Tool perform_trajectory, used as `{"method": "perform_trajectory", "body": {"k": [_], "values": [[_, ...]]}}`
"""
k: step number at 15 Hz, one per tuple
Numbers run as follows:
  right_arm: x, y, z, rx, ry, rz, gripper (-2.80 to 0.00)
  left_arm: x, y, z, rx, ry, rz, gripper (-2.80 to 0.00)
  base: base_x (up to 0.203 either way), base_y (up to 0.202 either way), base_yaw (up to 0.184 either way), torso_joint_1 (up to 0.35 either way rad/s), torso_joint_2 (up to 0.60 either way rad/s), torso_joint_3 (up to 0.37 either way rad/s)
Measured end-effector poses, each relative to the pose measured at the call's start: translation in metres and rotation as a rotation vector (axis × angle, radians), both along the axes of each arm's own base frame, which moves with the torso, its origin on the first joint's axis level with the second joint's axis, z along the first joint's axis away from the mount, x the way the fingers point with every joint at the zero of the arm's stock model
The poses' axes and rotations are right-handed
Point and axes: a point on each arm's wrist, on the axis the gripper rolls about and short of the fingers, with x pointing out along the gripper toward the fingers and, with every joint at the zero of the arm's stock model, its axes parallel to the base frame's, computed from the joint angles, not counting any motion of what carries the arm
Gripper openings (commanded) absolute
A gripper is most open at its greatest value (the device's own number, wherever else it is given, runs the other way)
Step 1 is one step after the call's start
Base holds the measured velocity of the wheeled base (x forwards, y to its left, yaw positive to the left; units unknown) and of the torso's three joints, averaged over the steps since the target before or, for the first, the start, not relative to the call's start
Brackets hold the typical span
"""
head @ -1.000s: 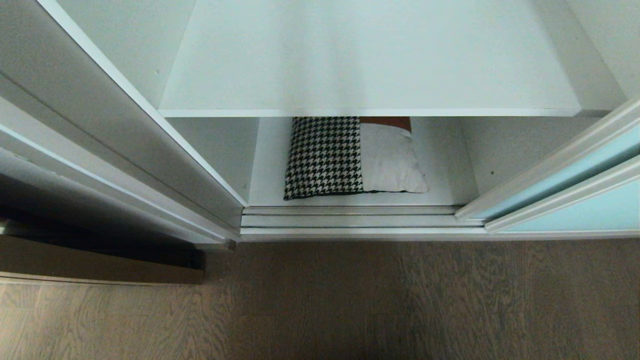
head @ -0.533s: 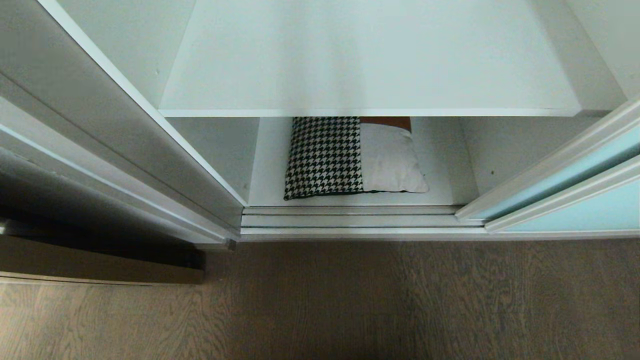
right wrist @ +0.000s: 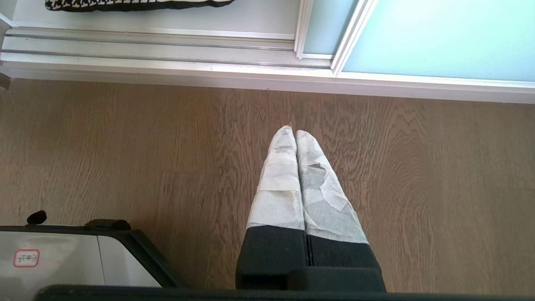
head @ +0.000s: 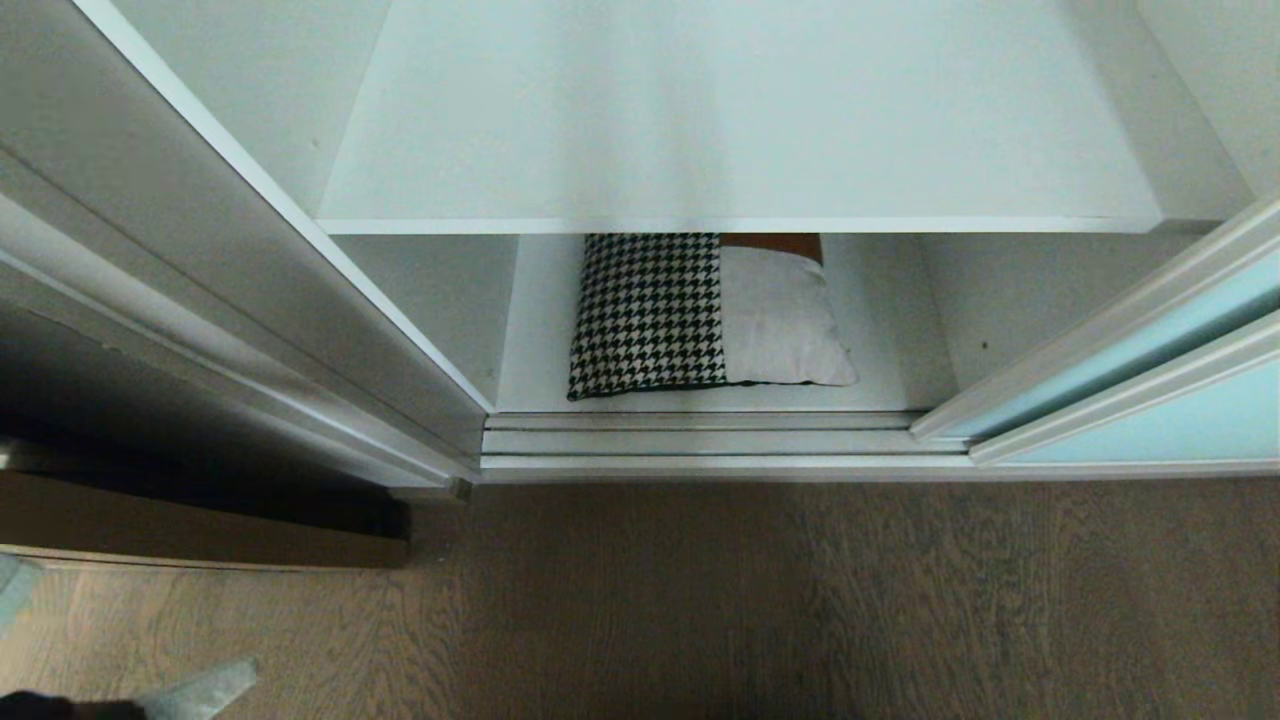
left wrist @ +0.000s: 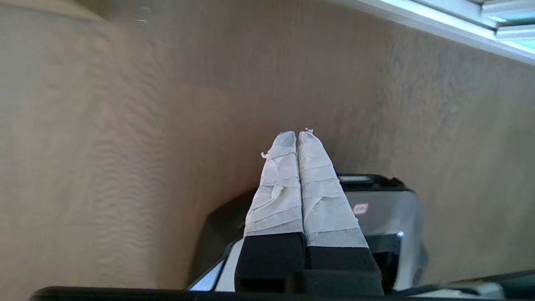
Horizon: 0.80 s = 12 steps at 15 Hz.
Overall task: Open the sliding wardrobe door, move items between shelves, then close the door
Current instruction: Place the pillow on the higher shelf
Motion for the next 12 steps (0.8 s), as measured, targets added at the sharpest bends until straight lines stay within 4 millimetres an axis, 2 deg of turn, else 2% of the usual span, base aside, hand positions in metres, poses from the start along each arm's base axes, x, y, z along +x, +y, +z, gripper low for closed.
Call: {"method": "perform_trajectory", "body": {"k": [3,5,8,12], "values": [[0.000,0.000,0.000,0.000,0.000,0.000,-2.80,0.049,-0.009,-0.010,-0.022,0.051,-0.074,-2.80,0.000,0.000,0.000,0.000,0.00,0.000],[0.000,0.000,0.000,0.000,0.000,0.000,-2.80,0.070,-0.023,-0.018,-0.058,0.076,-0.141,-2.80,0.000,0.000,0.000,0.000,0.00,0.000],[0.000,0.000,0.000,0.000,0.000,0.000,-2.80,0.089,-0.043,-0.031,-0.078,0.120,-0.197,-2.80,0.000,0.000,0.000,0.000,0.00,0.000],[0.000,0.000,0.000,0.000,0.000,0.000,-2.80,0.116,-0.059,-0.055,-0.031,0.120,-0.163,-2.80,0.000,0.000,0.000,0.000,0.00,0.000]]}}
